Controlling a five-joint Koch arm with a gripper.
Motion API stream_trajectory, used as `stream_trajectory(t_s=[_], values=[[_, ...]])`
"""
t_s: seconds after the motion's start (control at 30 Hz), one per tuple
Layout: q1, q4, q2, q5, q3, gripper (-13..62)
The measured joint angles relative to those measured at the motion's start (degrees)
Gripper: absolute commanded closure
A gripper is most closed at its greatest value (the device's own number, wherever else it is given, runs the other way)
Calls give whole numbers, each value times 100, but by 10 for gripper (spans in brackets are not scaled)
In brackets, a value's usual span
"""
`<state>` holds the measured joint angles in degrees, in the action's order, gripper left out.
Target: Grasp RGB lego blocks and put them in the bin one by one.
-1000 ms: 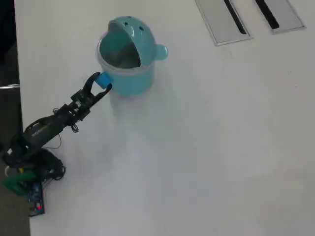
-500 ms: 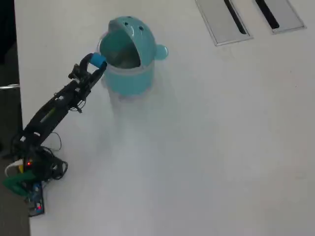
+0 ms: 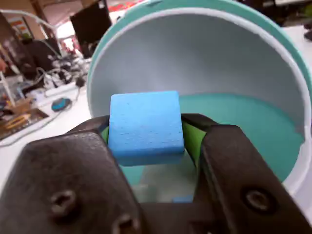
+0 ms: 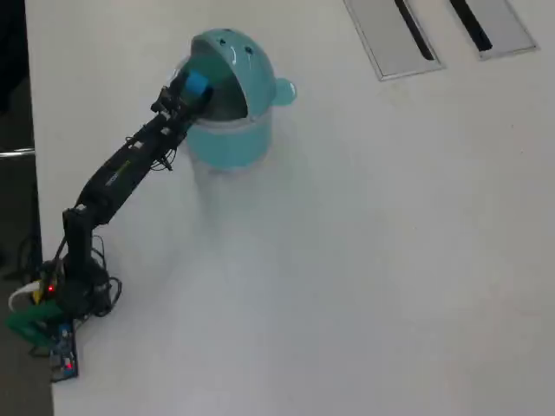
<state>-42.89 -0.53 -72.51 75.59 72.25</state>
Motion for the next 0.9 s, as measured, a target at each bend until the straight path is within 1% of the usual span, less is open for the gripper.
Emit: stream_trajectory(t_s=[0.07,0.23,0.3,0.47,0.5,0.53,0.57,0.7,0.8,0.9], values=[[0,70,290,9,-413,386],[0,158,589,211,-765,379],[0,211,694,352,-888,323],[0,378,747,703,-1055,268],[-9,378,747,782,-1063,238],[-9,378,747,791,-1160,167],[-9,378,738,809,-1169,145],[-62,378,712,721,-1160,145],[-97,378,448,677,-1151,148],[-105,378,18,677,-703,148]])
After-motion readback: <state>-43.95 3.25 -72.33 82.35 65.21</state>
